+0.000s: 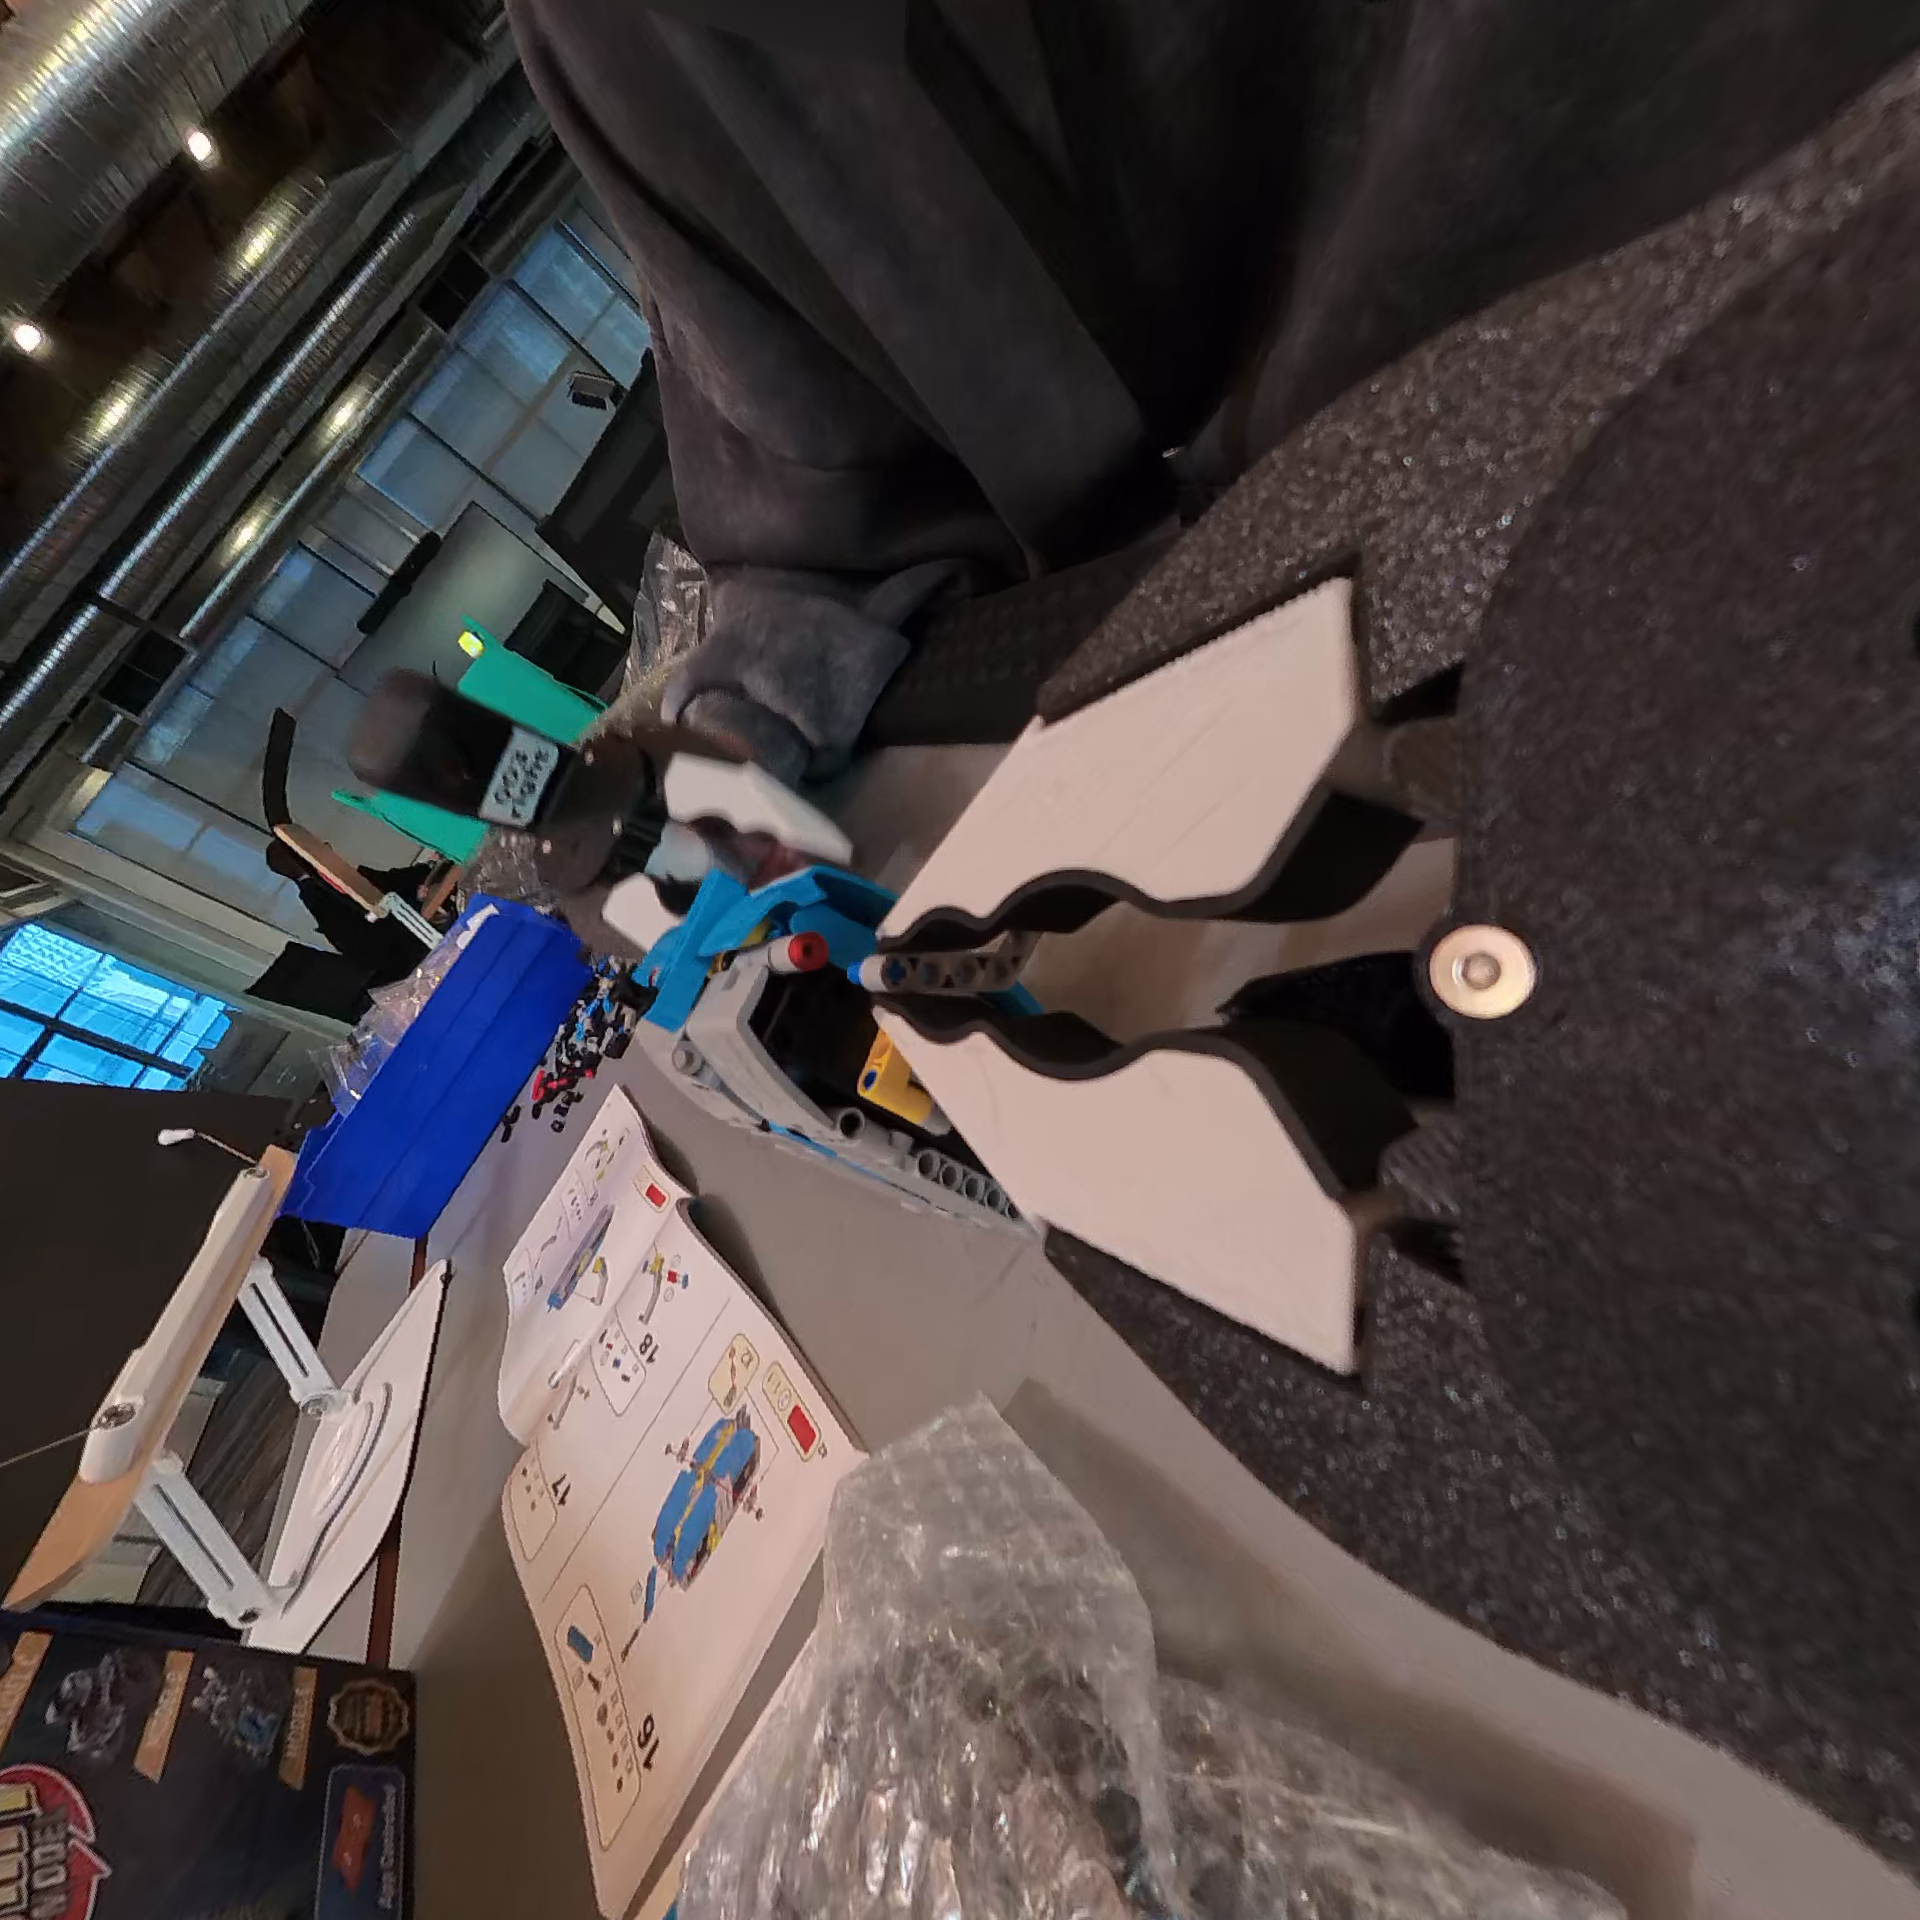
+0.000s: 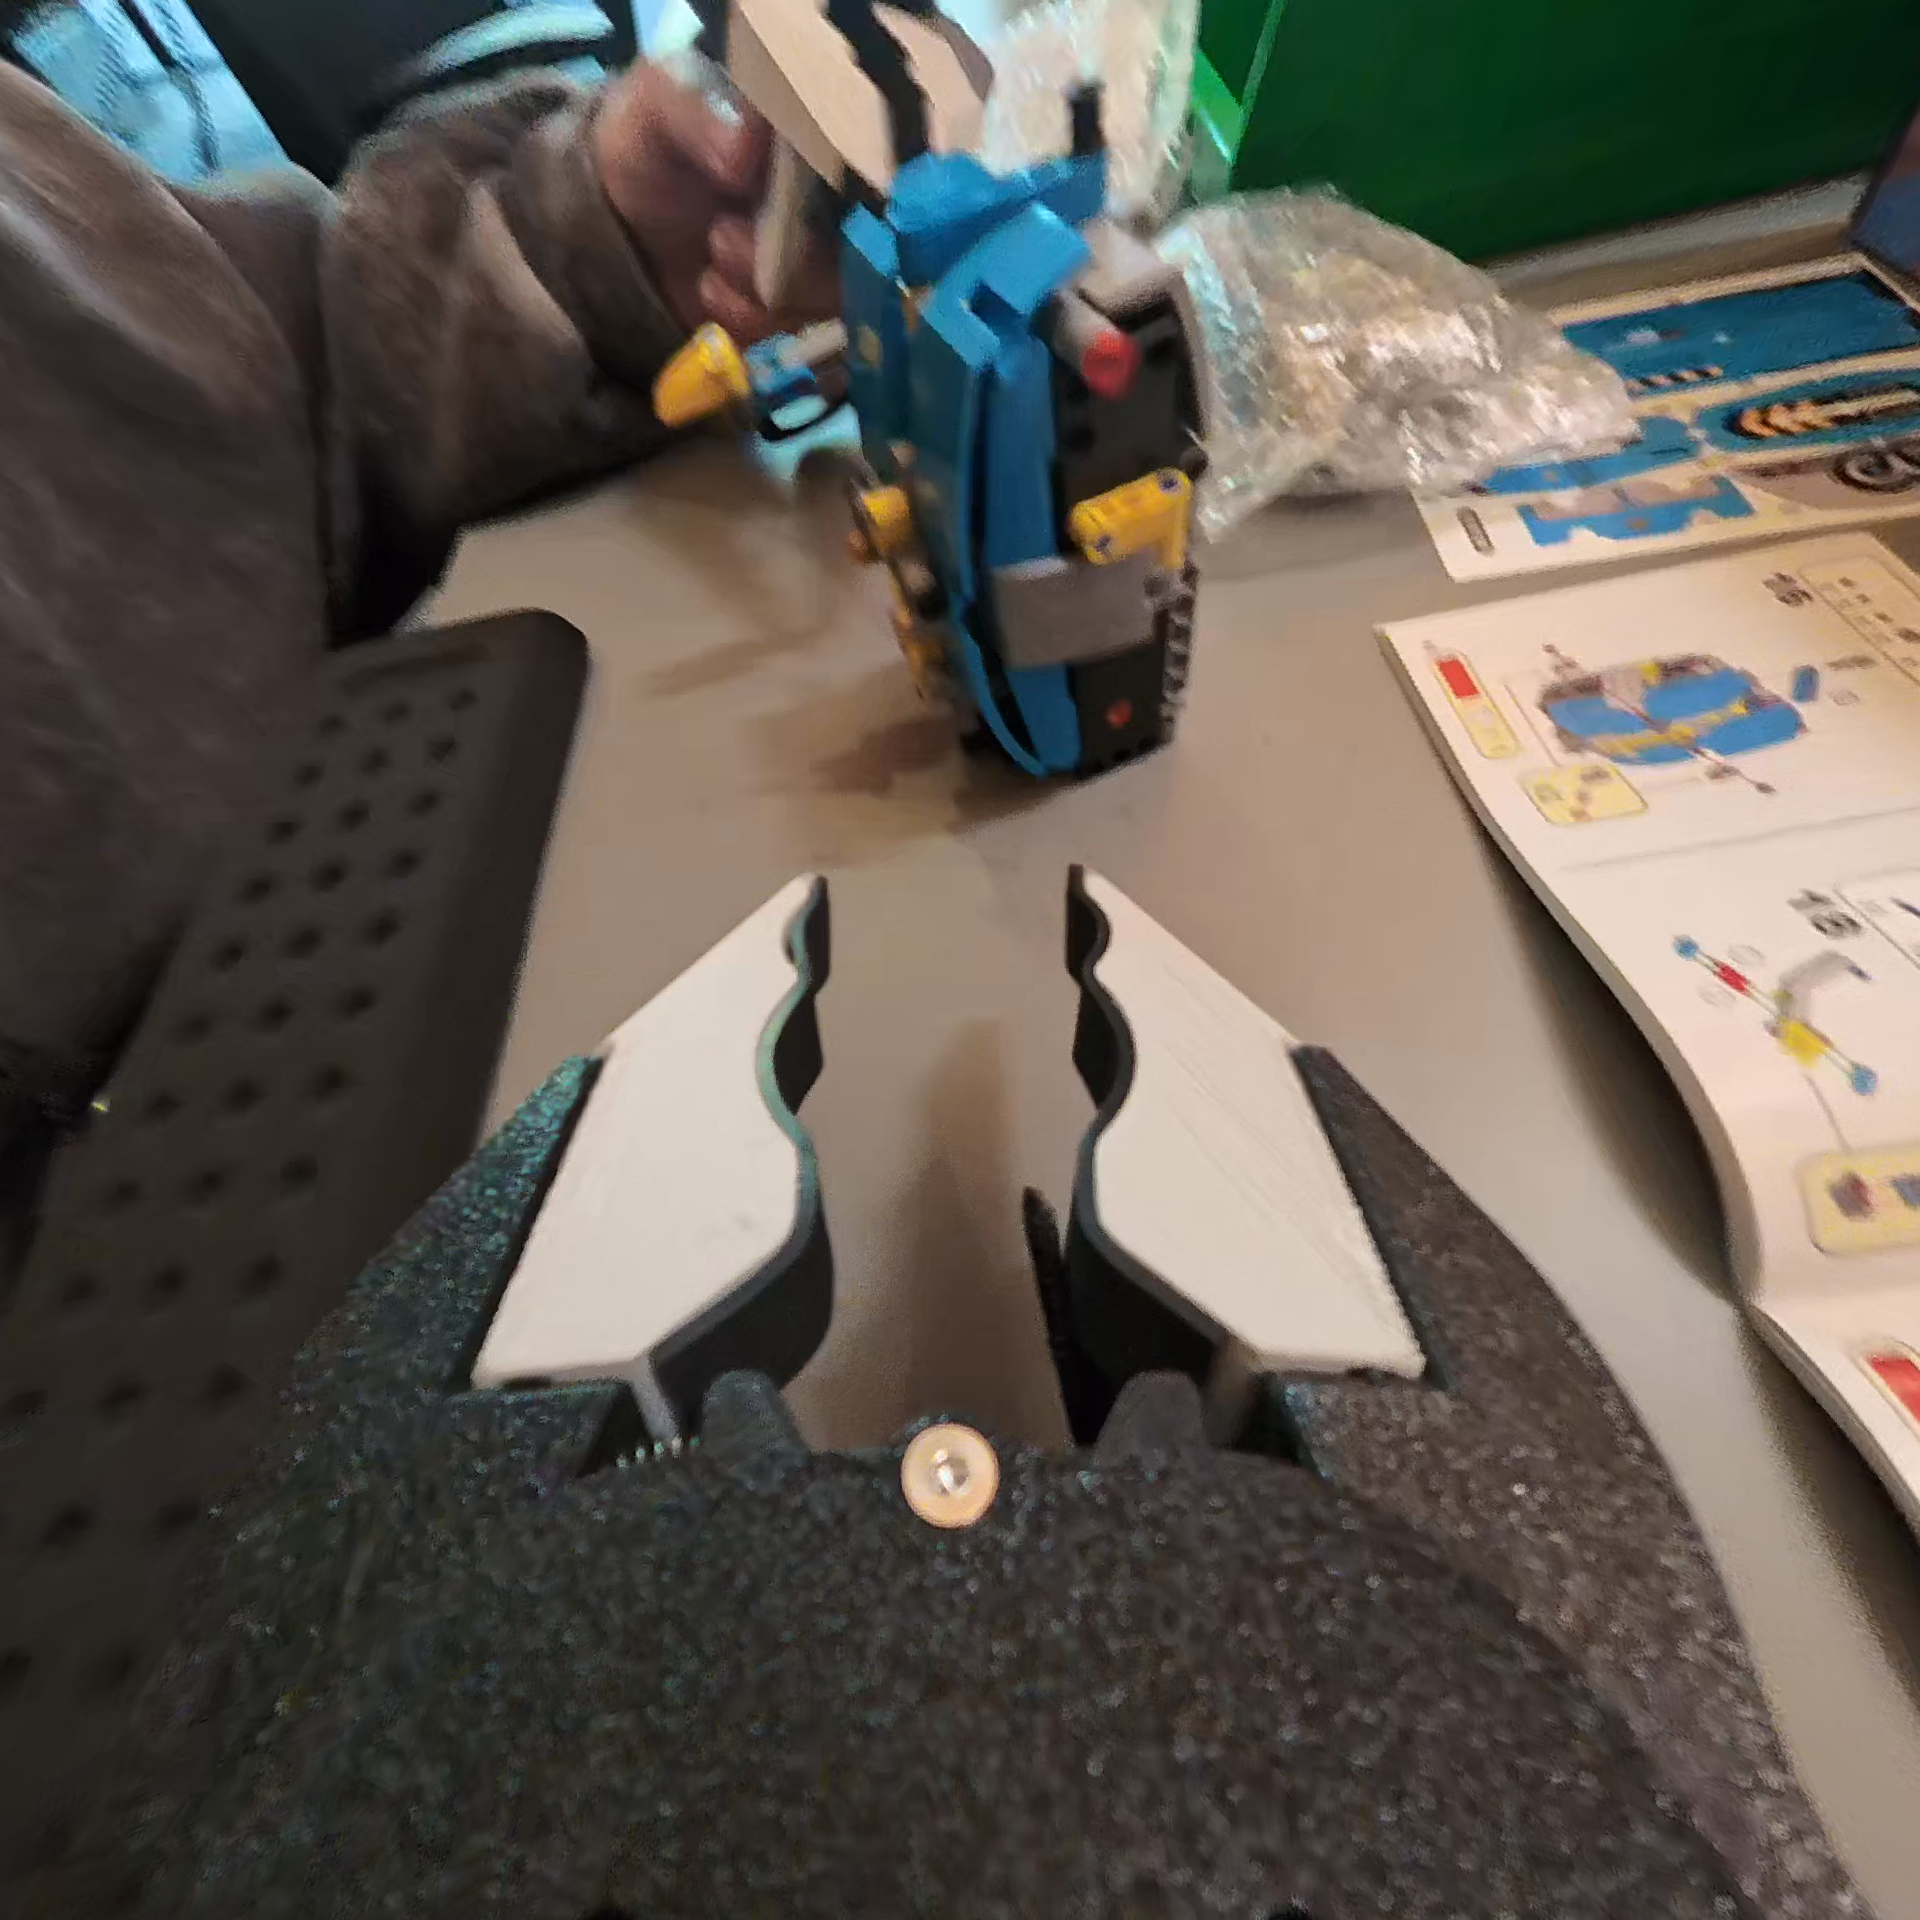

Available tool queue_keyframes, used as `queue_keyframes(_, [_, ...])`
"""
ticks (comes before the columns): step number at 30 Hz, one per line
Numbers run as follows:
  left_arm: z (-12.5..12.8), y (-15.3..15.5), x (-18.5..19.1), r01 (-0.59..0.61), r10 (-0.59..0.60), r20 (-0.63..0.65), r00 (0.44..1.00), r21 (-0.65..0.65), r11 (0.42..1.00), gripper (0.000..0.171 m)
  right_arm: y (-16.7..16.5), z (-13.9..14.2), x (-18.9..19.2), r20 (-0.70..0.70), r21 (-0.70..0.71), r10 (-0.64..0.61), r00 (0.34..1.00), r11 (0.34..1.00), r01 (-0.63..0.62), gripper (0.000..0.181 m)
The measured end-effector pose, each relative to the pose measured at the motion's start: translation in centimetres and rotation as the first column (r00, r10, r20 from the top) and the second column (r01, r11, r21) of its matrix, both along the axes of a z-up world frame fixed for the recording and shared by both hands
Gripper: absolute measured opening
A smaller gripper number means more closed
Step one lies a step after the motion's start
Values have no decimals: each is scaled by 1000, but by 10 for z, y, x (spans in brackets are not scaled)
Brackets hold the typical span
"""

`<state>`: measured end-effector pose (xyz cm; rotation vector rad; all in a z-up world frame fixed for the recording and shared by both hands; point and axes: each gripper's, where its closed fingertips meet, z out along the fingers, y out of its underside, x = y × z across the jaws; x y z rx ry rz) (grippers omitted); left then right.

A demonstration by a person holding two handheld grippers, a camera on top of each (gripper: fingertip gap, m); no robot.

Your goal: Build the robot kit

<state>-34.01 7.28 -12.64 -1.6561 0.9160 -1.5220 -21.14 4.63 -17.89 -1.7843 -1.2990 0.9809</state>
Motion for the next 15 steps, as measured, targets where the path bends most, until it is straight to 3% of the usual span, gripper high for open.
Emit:
queue_keyframes(5, [-10,12,3,-78,82,-70,994,49,996,7,-3,8,-39,-7,73,-47,999,996,48,69])
queue_keyframes(7, [-12,22,3,-134,138,-81,987,53,990,6,2,12,-48,-12,94,-106,994,990,107,68])
queue_keyframes(10, [-17,40,2,-221,224,-115,968,38,975,7,19,29,-41,-9,218,-276,961,938,271,48])
queue_keyframes(12, [-23,41,9,-203,207,-153,966,44,978,7,11,53,-46,-68,301,-282,957,909,289,42])
queue_keyframes(13, [-25,36,15,-166,170,-166,971,35,985,6,2,55,-53,-71,267,-253,965,927,262,45])
queue_keyframes(15, [-26,32,22,-130,129,-164,978,3,991,7,-1,52,-62,-75,176,-280,957,941,289,67])
